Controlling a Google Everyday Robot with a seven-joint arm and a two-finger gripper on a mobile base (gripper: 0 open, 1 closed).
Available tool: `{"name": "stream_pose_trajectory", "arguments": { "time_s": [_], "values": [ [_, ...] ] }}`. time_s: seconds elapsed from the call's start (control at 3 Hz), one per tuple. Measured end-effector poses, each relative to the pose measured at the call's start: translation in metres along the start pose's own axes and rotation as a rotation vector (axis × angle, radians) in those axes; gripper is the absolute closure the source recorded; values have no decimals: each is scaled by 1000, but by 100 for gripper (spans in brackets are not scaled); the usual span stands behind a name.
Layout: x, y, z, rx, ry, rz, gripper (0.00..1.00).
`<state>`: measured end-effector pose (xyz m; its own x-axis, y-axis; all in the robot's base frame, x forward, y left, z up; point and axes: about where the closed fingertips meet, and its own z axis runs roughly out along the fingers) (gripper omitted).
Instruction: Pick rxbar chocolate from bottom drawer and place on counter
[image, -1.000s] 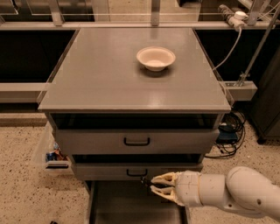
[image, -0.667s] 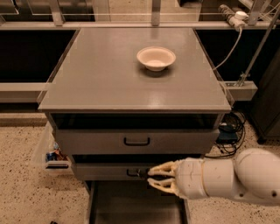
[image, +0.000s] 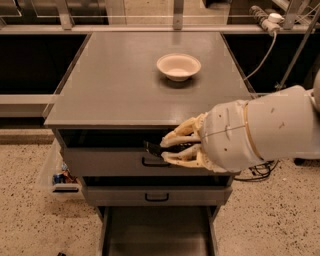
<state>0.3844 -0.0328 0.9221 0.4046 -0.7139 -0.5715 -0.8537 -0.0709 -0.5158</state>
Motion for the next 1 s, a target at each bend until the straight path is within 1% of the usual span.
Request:
{"name": "stream_pose_trajectory", "arguments": {
  "time_s": [0.33, 0.67, 1.0],
  "values": [
    [0, 1, 1, 0, 1, 0, 100],
    [4, -26, 2, 4, 0, -31, 100],
    [17, -78, 2, -4, -6, -69, 100]
  ]
}}
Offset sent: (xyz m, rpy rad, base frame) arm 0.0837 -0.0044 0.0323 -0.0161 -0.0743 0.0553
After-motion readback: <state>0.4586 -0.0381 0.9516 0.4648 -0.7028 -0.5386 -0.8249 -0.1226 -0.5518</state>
